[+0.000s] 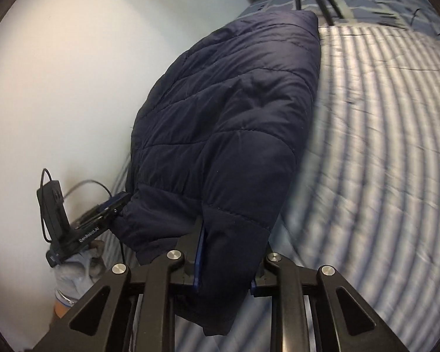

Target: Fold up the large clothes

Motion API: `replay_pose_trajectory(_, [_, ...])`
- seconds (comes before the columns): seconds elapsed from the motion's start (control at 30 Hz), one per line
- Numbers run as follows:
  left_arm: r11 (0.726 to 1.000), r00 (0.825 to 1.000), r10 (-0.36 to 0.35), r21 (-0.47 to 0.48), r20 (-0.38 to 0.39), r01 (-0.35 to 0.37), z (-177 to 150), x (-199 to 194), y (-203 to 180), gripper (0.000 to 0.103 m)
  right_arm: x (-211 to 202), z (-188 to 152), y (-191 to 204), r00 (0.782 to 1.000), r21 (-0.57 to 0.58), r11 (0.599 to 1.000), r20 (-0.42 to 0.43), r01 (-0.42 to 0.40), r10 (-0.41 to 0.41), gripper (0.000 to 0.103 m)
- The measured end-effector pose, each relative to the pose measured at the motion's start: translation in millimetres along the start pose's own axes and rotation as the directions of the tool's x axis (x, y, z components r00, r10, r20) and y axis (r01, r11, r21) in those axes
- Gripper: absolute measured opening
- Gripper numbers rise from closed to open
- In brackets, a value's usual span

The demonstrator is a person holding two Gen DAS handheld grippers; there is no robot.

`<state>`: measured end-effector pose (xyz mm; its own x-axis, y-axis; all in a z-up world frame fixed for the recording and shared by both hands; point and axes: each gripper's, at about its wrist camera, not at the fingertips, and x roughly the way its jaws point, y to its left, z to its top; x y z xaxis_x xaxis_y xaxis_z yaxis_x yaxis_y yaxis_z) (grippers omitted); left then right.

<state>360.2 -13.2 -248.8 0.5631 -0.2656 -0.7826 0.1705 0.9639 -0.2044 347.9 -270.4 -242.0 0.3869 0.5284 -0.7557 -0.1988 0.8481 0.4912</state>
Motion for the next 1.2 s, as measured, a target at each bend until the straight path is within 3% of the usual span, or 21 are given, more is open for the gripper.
replay_pose_trajectory(0.23, [0.995, 0.998, -0.042, 0.084, -0.040, 0.045, -34.3, -16.4, -44.5, 0.046, -38.1, -51.7, -20.5, 0.997, -0.004, 0.998, -0.045, 0.067, -0.067, 0.022])
replay_pose_trajectory(0.33, [0.996, 0.997, -0.056, 0.067, -0.047, 0.059, -31.5, -24.4, -44.1, 0.046, -45.3, -55.1, -23.2, 0.995, 0.010, 0.996, -0.055, 0.084, -0.083, 0.039])
replay_pose_trajectory(0.43, [0.994, 0.994, -0.109, 0.002, -0.025, 0.109, -18.8, -40.1, -25.4, 0.046, -73.5, -60.6, -23.6, 0.991, -0.051, 0.989, 0.001, 0.137, -0.137, 0.041])
replay_pose_trajectory(0.47, [0.992, 0.992, -0.127, -0.016, -0.015, 0.127, -13.9, -44.2, -17.4, 0.052, -82.9, -60.0, -18.6, 0.984, -0.086, 0.981, 0.051, 0.173, -0.169, 0.041])
replay_pose_trajectory(0.5, [0.986, 0.987, -0.157, -0.049, -0.007, 0.157, -7.3, -45.6, -5.8, 0.068, -91.3, -61.8, -13.2, 0.977, -0.112, 0.974, 0.100, 0.197, -0.186, 0.041])
replay_pose_trajectory(0.57, [0.975, 0.981, -0.192, -0.111, -0.003, 0.191, 0.1, -44.1, 8.7, 0.078, -105.3, -48.4, -10.2, 0.951, -0.126, 0.961, 0.220, 0.247, -0.216, 0.041])
replay_pose_trajectory(0.67, [0.919, 0.940, -0.339, -0.229, -0.039, 0.322, 14.5, -24.3, 33.5, 0.081, -92.2, -14.9, -8.3, 0.931, -0.118, 0.955, 0.284, 0.273, -0.231, 0.041])
replay_pose_trajectory(0.83, [0.837, 0.900, -0.434, -0.386, -0.038, 0.387, 25.4, 8.3, 68.3, 0.081, -54.0, 27.2, -2.2, 0.915, -0.136, 0.937, 0.297, 0.322, -0.272, 0.042])
replay_pose_trajectory(0.9, [0.821, 0.893, -0.449, -0.407, -0.028, 0.401, 27.6, 16.1, 74.4, 0.081, -33.2, 39.8, -7.1, 0.917, -0.120, 0.939, 0.288, 0.322, -0.277, 0.047])
replay_pose_trajectory(1.07, [0.796, 0.868, -0.497, -0.412, -0.025, 0.444, 37.7, 33.2, 79.6, 0.082, 4.9, 50.1, -4.8, 0.944, -0.142, 0.947, 0.210, 0.287, -0.255, 0.051])
replay_pose_trajectory(1.13, [0.795, 0.862, -0.505, -0.408, -0.034, 0.450, 44.4, 41.7, 74.9, 0.084, 17.5, 46.1, 4.5, 0.943, -0.192, 0.931, 0.189, 0.309, -0.274, 0.051])
replay_pose_trajectory(1.2, [0.767, 0.842, -0.539, -0.424, -0.022, 0.481, 47.8, 45.6, 75.8, 0.085, 19.8, 45.2, 13.5, 0.937, -0.232, 0.914, 0.189, 0.334, -0.294, 0.051])
